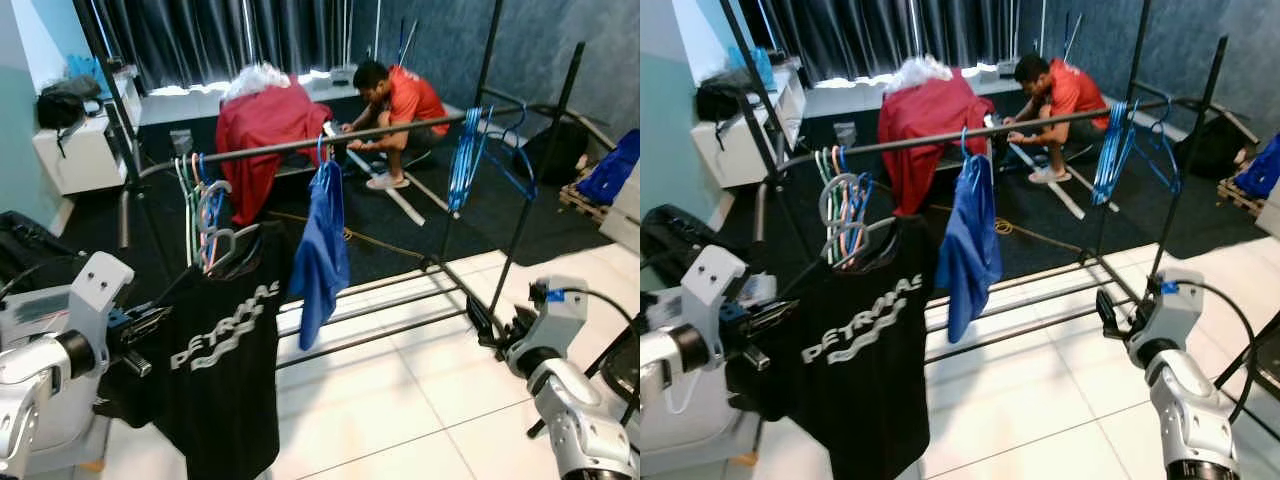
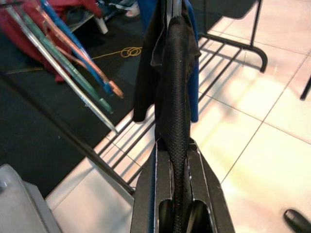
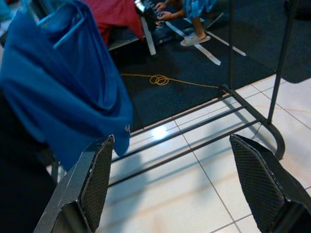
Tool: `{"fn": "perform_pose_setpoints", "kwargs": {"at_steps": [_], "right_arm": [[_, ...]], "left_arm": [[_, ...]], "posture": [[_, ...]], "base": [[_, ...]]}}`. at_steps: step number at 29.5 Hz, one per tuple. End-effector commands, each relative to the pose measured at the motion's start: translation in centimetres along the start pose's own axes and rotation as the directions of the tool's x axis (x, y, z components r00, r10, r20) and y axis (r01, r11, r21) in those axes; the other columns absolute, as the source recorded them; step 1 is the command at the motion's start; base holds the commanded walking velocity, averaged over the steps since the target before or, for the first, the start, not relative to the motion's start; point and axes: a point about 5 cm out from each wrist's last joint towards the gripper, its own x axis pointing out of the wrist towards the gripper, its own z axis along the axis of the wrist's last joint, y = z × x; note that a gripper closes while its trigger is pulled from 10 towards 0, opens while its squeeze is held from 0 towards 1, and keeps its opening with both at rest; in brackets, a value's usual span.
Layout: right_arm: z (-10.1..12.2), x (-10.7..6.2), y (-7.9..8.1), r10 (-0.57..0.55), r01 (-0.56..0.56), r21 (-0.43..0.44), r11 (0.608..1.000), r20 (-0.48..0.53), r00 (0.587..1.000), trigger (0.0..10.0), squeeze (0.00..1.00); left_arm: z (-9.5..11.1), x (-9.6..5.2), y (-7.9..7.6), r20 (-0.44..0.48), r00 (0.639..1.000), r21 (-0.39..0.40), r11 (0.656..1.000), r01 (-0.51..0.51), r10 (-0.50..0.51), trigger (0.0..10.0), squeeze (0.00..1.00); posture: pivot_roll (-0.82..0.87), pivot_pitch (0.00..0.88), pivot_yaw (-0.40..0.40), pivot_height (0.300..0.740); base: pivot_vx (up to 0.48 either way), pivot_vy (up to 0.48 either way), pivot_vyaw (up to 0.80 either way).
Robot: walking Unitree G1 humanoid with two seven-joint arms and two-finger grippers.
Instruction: Hang hanger
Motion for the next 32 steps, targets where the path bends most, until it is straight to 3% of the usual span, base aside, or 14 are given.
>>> {"fn": "perform_pose_setpoints", "kwargs": {"at_steps": [1, 6, 7, 9, 10, 12, 17, 19, 25, 27, 30, 32], "right_arm": [[0.4, -0.4, 0.4, 0.064, -0.063, -0.068, 0.996, 0.009, 0.998, 10.0, 0.00], [1.6, -1.2, 0.5, 0.171, -0.166, -0.148, 0.975, 0.022, 0.985, 10.0, 0.00], [2.7, -1.5, 0.6, 0.234, -0.223, -0.168, 0.960, 0.042, 0.971, 10.0, 0.00], [5.0, -2.1, 1.0, 0.348, -0.327, -0.203, 0.923, 0.082, 0.934, 10.0, 0.00], [5.0, -2.1, 1.0, 0.348, -0.327, -0.203, 0.923, 0.082, 0.934, 10.0, 0.00], [7.4, -2.5, 3.1, 0.508, -0.476, -0.224, 0.851, 0.118, 0.853, 10.0, 0.00], [7.6, -2.5, 4.4, 0.572, -0.541, -0.223, 0.811, 0.110, 0.813, 10.0, 0.00], [6.9, -2.4, 5.8, 0.660, -0.635, -0.218, 0.741, 0.059, 0.749, 10.0, 0.00], [7.3, -2.3, 5.5, 0.696, -0.675, -0.210, 0.707, 0.038, 0.717, 10.0, 0.00], [7.3, -2.3, 5.5, 0.696, -0.675, -0.210, 0.707, 0.038, 0.717, 10.0, 0.00], [8.8, -2.5, 4.6, 0.704, -0.682, -0.192, 0.705, 0.079, 0.706, 10.0, 0.00], [9.6, -3.1, 4.1, 0.727, -0.706, -0.185, 0.683, 0.087, 0.681, 10.0, 0.00]], "left_arm": [[-0.4, -0.2, 0.2, -0.011, 1.000, 0.042, 0.999, 0.023, -0.023, 10.0, 0.00], [-1.5, -1.2, 0.1, -0.018, 0.996, 0.001, 0.996, 0.085, -0.085, 10.0, 0.00], [-1.8, -2.0, 0.2, -0.015, 0.990, -0.028, 0.990, 0.137, -0.137, 10.0, 0.00], [-2.1, -3.1, 1.1, -0.033, 0.982, -0.013, 0.982, 0.187, -0.187, 10.0, 0.00], [-2.1, -3.1, 1.1, -0.033, 0.982, -0.013, 0.982, 0.187, -0.187, 10.0, 0.00], [-0.5, -3.3, 3.0, -0.004, 0.981, 0.029, 0.981, 0.193, -0.193, 10.0, 0.00], [0.7, -3.1, 3.4, 0.044, 0.977, 0.034, 0.977, 0.209, -0.211, 10.0, 0.00], [2.5, -2.7, 3.1, 0.120, 0.956, 0.044, 0.963, 0.266, -0.269, 10.0, 0.00], [3.6, -3.7, 2.0, 0.153, 0.900, 0.053, 0.913, 0.405, -0.408, 10.0, 0.00], [3.6, -3.7, 2.0, 0.153, 0.900, 0.053, 0.913, 0.405, -0.408, 10.0, 0.00], [3.5, -5.1, 2.4, 0.116, 0.873, 0.045, 0.881, 0.471, -0.473, 10.0, 0.00], [3.7, -6.1, 3.0, 0.097, 0.853, 0.041, 0.859, 0.511, -0.512, 10.0, 0.00]], "posture": [[-0.10, 0.000, 0.046, 0.740], [-0.10, 0.000, 0.037, 0.740], [-0.12, 0.000, 0.032, 0.740], [-0.12, 0.000, 0.036, 0.740], [-0.12, 0.000, 0.036, 0.740], [-0.11, 0.000, 0.024, 0.740], [-0.10, 0.000, 0.012, 0.740], [-0.07, 0.000, -0.008, 0.740], [-0.04, 0.000, -0.027, 0.740], [-0.04, 0.000, -0.027, 0.740], [-0.05, 0.000, -0.029, 0.740], [-0.06, 0.000, -0.021, 0.740]], "base": [[0.000, 0.000, 0.00], [0.000, 0.000, 0.00], [0.000, 0.000, 0.00], [0.000, 0.000, 0.00], [0.000, 0.000, 0.00], [0.000, 0.000, 0.00], [0.000, 0.000, 0.00], [0.000, 0.000, 0.40], [0.000, 0.000, 0.53], [0.000, 0.000, 0.00], [0.000, 0.000, 0.00], [0.000, 0.000, 0.00]]}}
